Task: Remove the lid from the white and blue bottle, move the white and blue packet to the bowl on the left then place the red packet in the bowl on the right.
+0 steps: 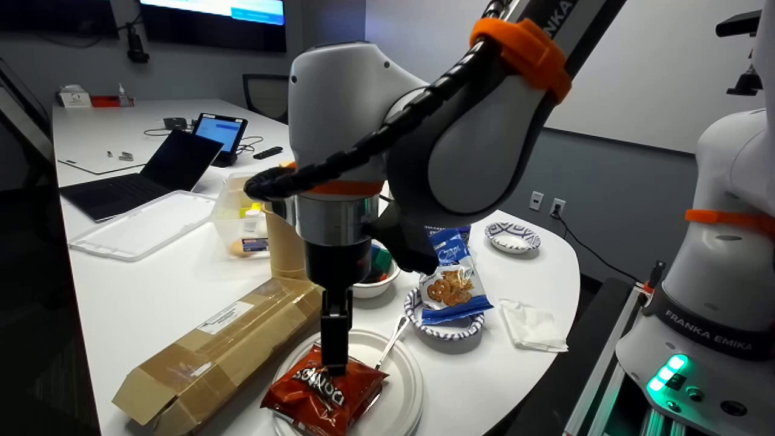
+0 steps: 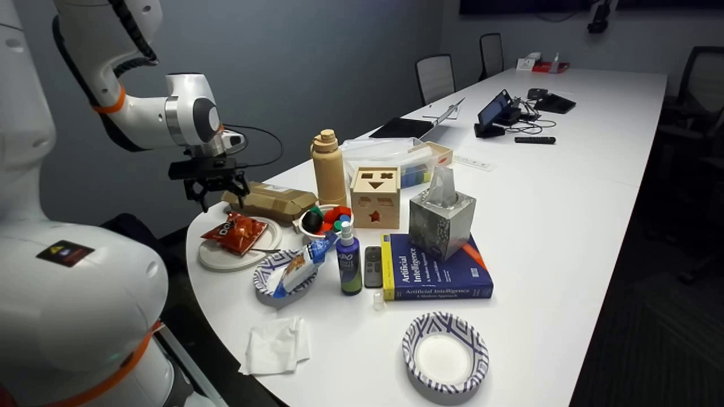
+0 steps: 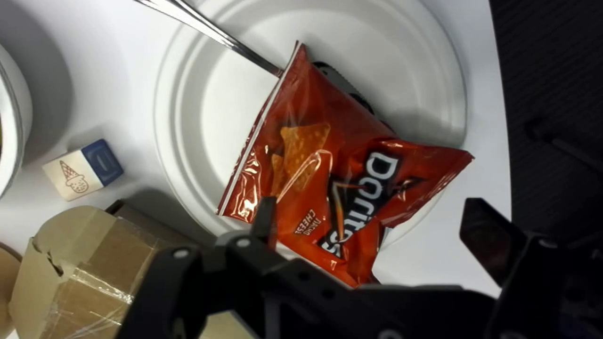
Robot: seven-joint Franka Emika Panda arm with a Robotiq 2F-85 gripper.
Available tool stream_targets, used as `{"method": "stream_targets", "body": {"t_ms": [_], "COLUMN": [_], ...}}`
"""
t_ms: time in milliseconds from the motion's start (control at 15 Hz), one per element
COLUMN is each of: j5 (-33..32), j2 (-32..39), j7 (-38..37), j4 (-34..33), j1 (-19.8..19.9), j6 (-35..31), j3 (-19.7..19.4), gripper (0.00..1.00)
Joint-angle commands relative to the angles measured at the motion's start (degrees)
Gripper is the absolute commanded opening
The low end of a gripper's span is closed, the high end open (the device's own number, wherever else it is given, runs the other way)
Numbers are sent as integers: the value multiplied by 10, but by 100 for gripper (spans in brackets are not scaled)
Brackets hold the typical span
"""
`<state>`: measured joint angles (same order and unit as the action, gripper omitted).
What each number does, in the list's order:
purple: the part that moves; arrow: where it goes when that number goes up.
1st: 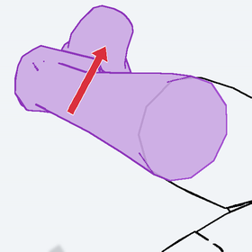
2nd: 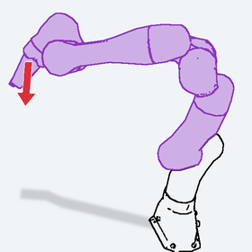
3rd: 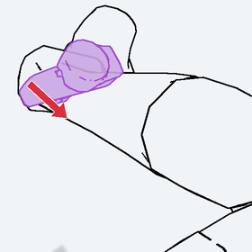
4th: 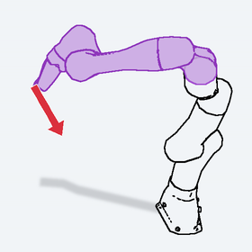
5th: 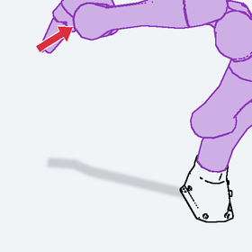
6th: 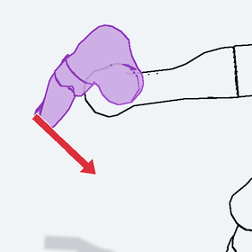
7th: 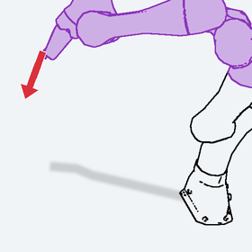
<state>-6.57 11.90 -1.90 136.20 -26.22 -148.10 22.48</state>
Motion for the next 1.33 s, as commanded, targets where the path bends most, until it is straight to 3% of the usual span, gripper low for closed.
{"method": "stream_targets", "body": {"t_ms": [0, 333, 800, 867, 1000, 1267], "j5": [-46, -36, -24, -24, -26, -24], "j2": [50, 111, 166, 170, 174, 166], "j7": [-32, -9, -7, -10, -12, -13], "j4": [-35, -59, -81, -84, -87, -89], "j1": [-8, -2, -7, -9, -11, -10], "j6": [-8, -55, -69, -68, -65, -67], "j3": [-21, -31, -31, -33, -36, -34], "gripper": [100, 100, 100, 75, 66, 35]}}
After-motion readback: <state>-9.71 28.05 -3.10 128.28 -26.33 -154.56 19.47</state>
